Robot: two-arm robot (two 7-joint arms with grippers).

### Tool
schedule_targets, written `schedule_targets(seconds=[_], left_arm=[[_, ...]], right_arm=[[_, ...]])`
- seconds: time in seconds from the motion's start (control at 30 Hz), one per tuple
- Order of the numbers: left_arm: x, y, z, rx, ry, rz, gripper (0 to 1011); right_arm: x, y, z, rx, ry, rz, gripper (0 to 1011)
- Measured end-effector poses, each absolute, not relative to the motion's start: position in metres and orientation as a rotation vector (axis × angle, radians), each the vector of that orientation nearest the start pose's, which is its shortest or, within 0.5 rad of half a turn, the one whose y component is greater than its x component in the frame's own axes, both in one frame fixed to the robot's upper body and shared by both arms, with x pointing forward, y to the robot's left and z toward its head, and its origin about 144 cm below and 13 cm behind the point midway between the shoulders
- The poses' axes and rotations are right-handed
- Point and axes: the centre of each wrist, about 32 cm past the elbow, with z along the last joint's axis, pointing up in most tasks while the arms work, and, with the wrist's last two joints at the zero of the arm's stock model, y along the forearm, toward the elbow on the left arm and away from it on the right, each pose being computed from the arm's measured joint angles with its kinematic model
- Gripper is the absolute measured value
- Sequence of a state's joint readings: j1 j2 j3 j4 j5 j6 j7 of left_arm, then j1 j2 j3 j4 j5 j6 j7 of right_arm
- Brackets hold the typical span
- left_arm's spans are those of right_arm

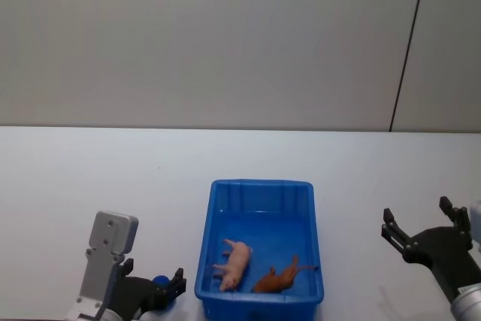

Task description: Pick up the two dolls from the table and place them into the box.

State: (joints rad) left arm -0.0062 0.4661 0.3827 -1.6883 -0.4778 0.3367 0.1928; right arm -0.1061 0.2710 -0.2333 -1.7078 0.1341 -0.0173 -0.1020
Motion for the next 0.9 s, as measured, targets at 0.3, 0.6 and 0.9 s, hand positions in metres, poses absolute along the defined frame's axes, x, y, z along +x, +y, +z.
schedule_targets(seconds=[0.3,0.6,0.9], left_arm=[[0.431,0.236,1.144,0.346,0.277,1.331,1001],[0.429,0.236,1.138,0.346,0.303,1.32,810],[0.427,0.236,1.134,0.344,0.318,1.315,536]], right_arm=[[0.419,-0.223,1.143,-0.077,-0.083,-1.409,1001],[0.419,-0.223,1.143,-0.077,-0.083,-1.409,1001],[0.419,-0.223,1.143,-0.077,-0.083,-1.409,1001]])
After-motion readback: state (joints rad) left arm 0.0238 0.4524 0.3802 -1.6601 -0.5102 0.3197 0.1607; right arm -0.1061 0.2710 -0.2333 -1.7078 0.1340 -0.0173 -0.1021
